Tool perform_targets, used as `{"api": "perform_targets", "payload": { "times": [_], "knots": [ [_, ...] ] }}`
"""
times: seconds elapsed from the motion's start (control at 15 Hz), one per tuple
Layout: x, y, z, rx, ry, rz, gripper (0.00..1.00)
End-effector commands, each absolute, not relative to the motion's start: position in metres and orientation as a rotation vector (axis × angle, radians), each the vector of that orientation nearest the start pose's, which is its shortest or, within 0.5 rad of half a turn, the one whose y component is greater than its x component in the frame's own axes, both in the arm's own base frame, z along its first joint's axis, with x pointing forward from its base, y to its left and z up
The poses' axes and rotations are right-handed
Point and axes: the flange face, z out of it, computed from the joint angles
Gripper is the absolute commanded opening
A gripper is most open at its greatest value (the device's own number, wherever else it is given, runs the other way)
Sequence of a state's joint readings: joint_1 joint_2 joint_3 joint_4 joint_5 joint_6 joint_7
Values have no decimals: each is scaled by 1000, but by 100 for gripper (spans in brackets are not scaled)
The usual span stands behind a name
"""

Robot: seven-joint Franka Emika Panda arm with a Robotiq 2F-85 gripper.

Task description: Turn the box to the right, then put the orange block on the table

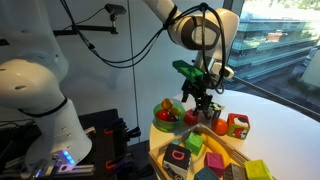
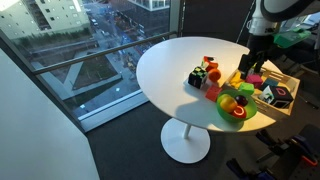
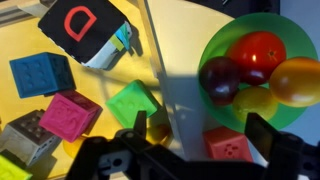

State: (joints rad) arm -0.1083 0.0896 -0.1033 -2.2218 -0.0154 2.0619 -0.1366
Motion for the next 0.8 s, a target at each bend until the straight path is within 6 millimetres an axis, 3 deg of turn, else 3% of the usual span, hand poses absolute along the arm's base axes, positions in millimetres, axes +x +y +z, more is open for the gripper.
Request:
{"api": "perform_targets", "payload": {
  "times": [0.0, 0.73],
  "knots": [
    [485, -120, 352, -3122, 96, 439, 100],
    [454, -130, 455, -3150, 169, 407, 100]
  ]
}}
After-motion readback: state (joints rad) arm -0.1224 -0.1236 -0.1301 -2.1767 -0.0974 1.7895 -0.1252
